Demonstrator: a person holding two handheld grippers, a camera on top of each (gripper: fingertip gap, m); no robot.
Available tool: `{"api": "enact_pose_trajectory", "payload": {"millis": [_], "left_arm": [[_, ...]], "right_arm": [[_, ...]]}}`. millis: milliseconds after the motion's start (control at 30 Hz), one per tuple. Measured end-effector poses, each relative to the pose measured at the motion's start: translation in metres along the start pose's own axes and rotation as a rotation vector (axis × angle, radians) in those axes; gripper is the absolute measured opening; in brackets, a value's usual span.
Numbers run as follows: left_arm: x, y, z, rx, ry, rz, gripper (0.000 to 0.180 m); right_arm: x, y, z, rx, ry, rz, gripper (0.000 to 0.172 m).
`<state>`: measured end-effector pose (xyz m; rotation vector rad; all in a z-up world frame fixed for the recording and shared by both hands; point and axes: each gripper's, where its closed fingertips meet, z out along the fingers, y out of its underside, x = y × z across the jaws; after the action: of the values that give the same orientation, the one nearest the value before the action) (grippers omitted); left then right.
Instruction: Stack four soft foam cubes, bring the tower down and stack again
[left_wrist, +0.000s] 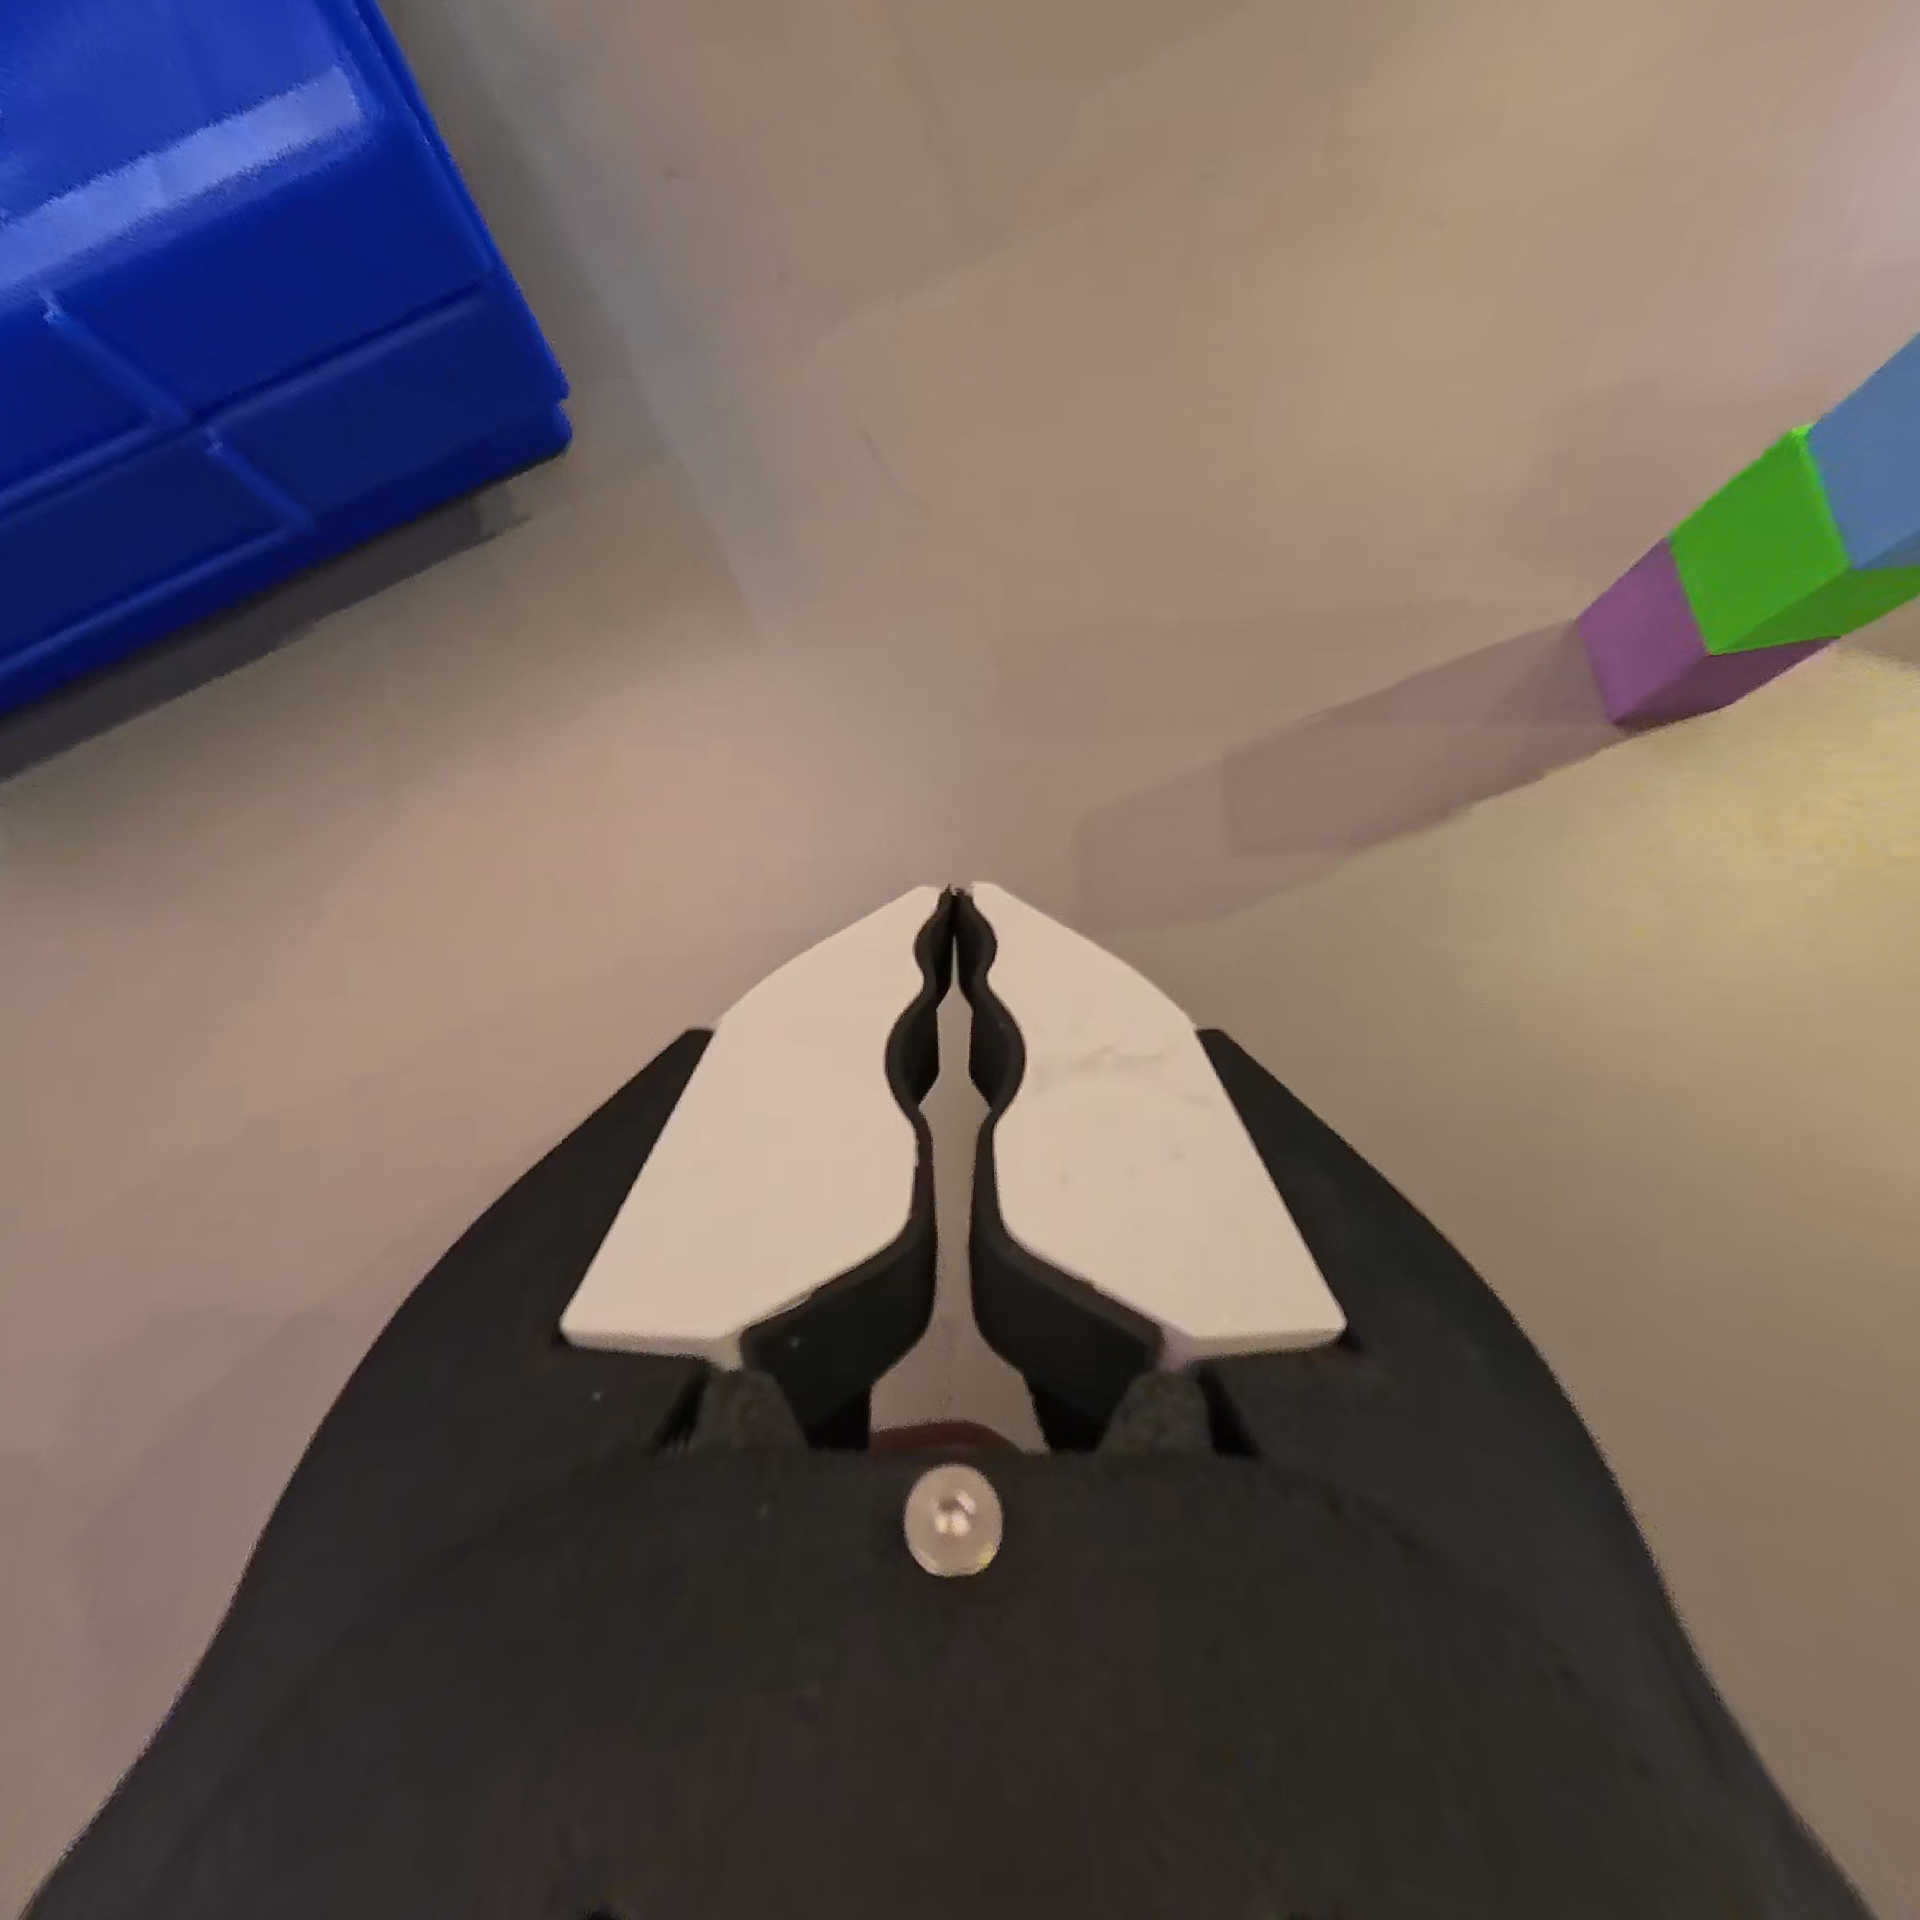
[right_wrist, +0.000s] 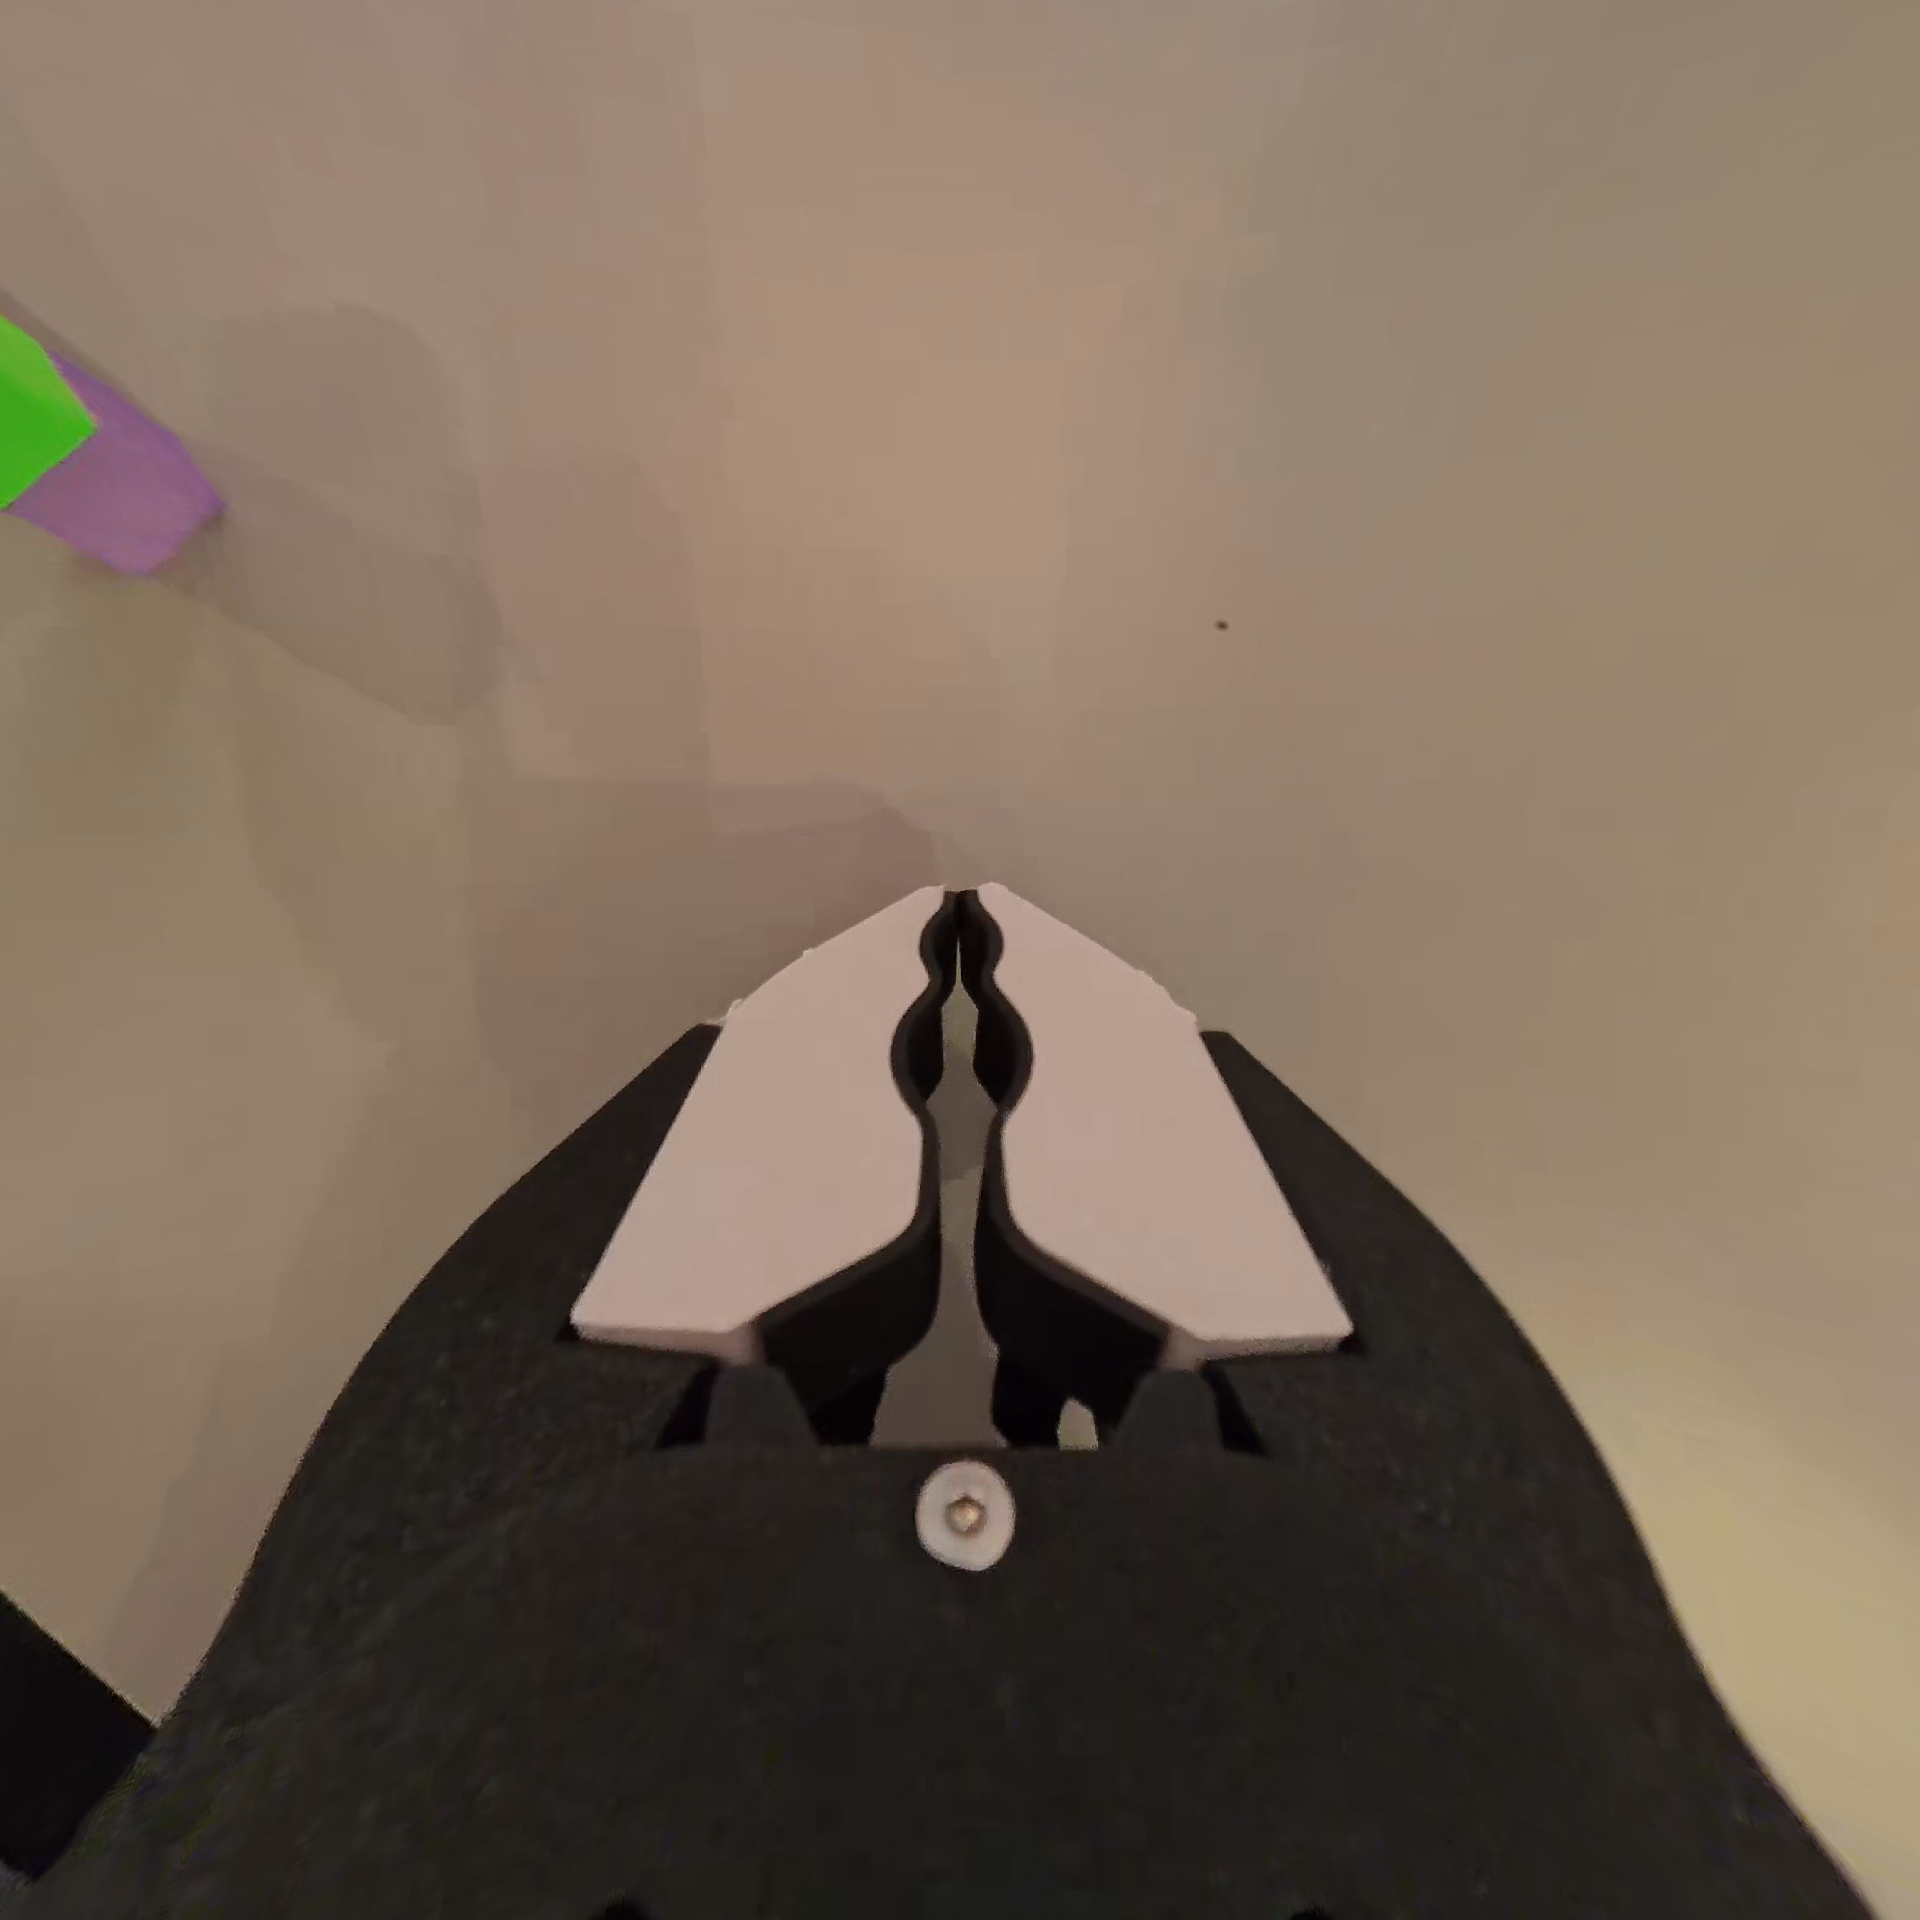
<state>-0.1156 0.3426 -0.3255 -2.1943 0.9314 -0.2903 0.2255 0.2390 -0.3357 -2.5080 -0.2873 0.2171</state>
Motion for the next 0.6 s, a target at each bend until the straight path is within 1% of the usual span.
{"api": "enact_pose_trajectory", "payload": {"millis": [133, 200, 267, 400, 600], "left_arm": [[0.002, 0.006, 0.001, -0.025, -0.018, 0.021, 0.0], [-0.003, 0.004, 0.002, -0.027, -0.047, 0.031, 0.0], [-0.008, 0.003, 0.002, -0.035, -0.049, 0.005, 0.0], [-0.015, 0.005, 0.005, -0.049, -0.029, -0.033, 0.0], [-0.02, 0.005, 0.005, -0.056, -0.022, -0.068, 0.0]], "right_arm": [[0.019, 0.018, -0.002, -0.045, 0.091, 0.004, 0.0], [0.025, 0.022, -0.005, -0.04, 0.112, 0.013, 0.0], [0.033, 0.028, -0.009, -0.044, 0.135, 0.029, 0.0], [0.04, 0.035, -0.011, -0.047, 0.135, 0.057, 0.0], [0.045, 0.036, -0.013, -0.046, 0.146, 0.063, 0.0]]}}
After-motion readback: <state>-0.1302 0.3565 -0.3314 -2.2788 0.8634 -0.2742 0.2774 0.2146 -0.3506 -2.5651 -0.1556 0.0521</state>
